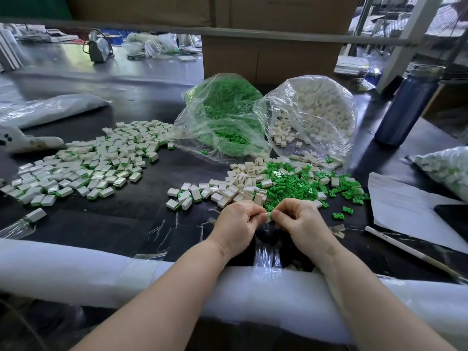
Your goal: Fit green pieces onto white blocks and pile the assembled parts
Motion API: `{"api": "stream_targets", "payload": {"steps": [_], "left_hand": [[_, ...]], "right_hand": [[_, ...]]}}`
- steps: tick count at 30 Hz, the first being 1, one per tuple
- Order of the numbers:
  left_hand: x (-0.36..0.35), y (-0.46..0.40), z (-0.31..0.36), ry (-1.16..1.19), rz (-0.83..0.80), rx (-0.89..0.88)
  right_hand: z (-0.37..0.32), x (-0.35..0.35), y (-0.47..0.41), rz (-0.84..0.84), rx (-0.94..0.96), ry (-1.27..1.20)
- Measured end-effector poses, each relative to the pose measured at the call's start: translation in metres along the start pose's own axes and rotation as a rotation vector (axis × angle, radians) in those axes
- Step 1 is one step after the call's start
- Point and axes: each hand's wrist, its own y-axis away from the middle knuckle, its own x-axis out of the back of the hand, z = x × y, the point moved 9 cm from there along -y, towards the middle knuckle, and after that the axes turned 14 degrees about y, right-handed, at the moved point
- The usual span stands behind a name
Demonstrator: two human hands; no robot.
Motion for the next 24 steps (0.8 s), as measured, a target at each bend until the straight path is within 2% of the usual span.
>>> {"api": "stream_targets", "payload": {"steps": [19,24], "left_hand": [[-0.0032,0.0021,0.0078,-0.100,-0.035,-0.058],[-0.0007,0.0020,0.0083,-0.045,-0.011,-0.060]], "right_hand": [[0.0008,-0.0028,0.0004,-0.031,0.023,0.076],[0.0005,-0.0006,0.0007,-0.012,0.006,-0.003]]}}
